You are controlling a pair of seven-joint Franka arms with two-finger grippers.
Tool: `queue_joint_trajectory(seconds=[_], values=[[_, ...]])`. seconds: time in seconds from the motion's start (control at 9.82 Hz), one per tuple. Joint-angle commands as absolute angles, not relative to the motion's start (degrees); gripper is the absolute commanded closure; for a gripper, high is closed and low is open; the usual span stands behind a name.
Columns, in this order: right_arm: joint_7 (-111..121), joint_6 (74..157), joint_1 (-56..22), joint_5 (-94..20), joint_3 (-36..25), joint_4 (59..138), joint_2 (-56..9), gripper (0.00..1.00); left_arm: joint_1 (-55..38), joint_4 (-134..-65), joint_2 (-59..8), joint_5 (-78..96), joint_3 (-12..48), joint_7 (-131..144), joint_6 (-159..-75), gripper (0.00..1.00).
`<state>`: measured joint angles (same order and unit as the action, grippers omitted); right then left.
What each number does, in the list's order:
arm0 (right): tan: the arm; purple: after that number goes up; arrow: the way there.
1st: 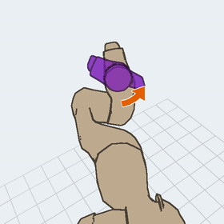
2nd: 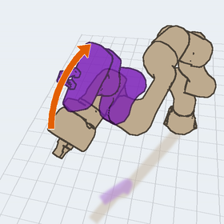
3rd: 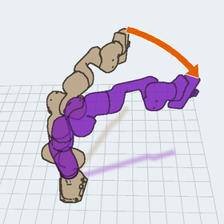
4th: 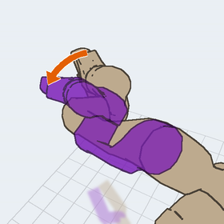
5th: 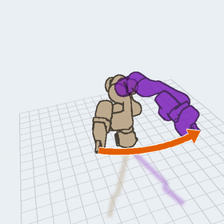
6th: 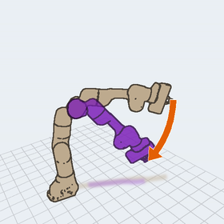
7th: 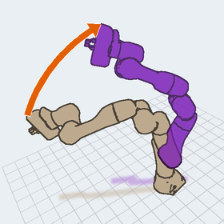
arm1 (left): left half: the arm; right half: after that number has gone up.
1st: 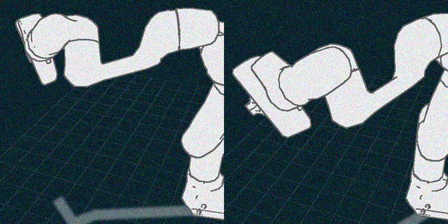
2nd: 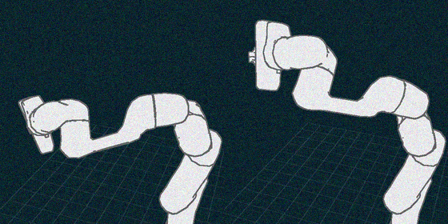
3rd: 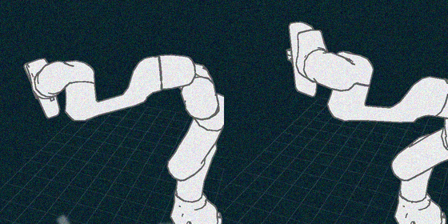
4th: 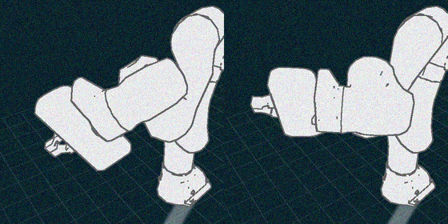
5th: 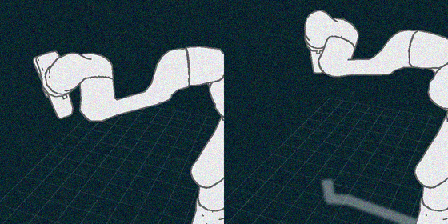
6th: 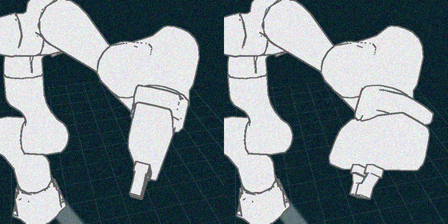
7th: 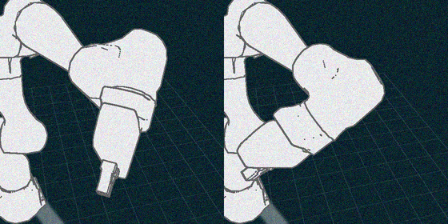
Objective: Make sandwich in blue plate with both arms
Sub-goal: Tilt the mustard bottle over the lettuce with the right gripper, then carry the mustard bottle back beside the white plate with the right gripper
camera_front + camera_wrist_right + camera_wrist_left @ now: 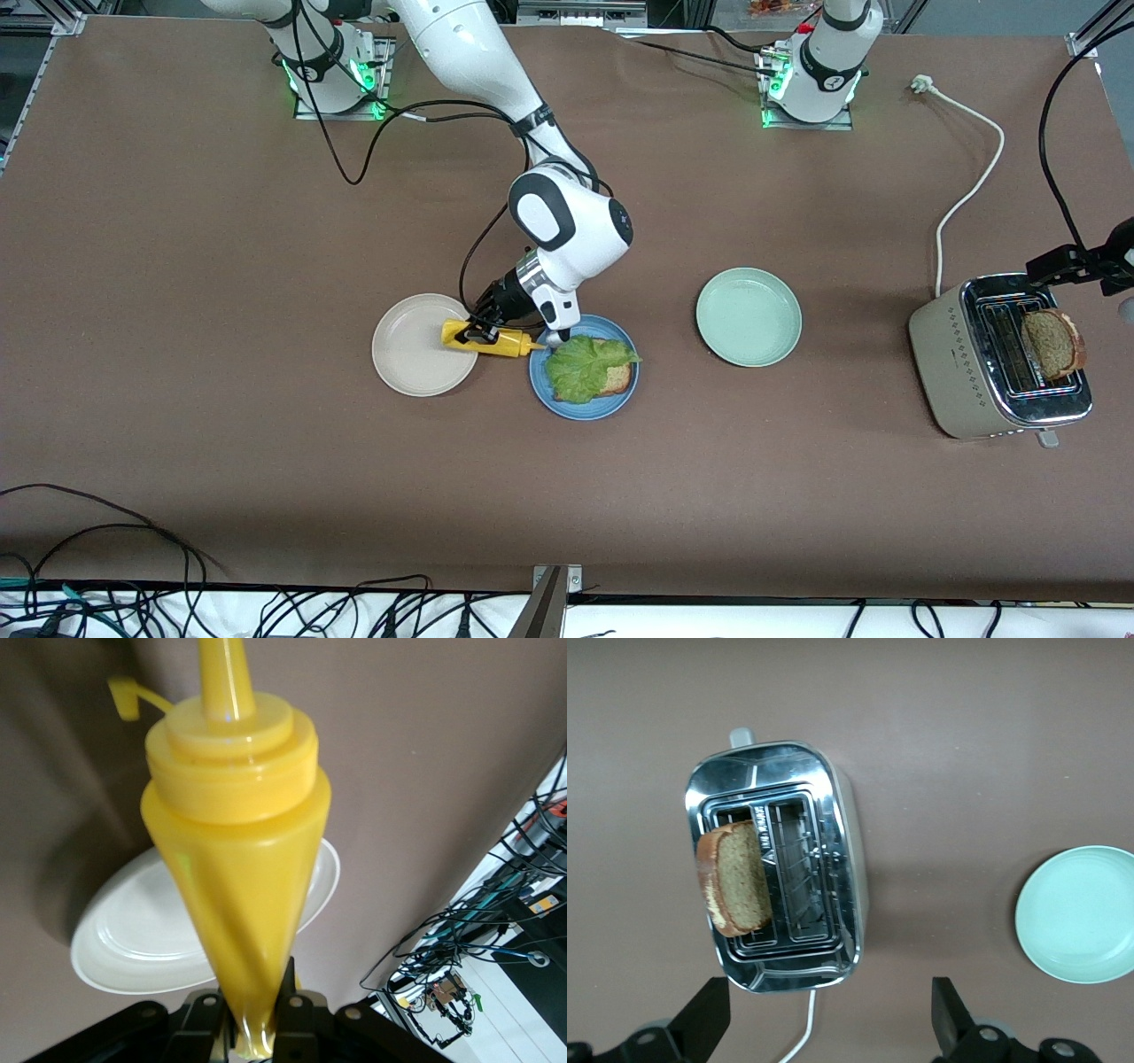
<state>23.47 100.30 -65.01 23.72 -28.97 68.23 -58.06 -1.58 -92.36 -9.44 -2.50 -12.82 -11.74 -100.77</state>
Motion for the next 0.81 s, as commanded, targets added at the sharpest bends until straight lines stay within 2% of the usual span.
queue_joint_trajectory(seconds=[0.0, 0.2, 0.31, 0.71], values=[[28.11, 99.84, -63.64, 19.54, -30.41, 66.97, -55.13, 1.00, -1.67, -90.62, -12.82, -1.68, -15.81, -14.41, -103.70, 0.00], [35.29, 103.34, -55.94, 6.31, -29.28, 71.16, -45.67, 1.00, -1.06, -90.53, -15.02, 0.61, -18.10, -17.37, -104.15, 0.00], [40.90, 103.71, -50.07, -0.63, -25.96, 71.71, -42.05, 1.00, -0.36, -90.61, -15.90, 2.36, -18.45, -19.66, -106.06, 0.00], [57.00, 103.18, -32.56, -18.26, -16.73, 71.98, -37.45, 1.00, -0.09, -90.53, -20.12, 3.52, -20.30, -21.45, -107.75, 0.00]])
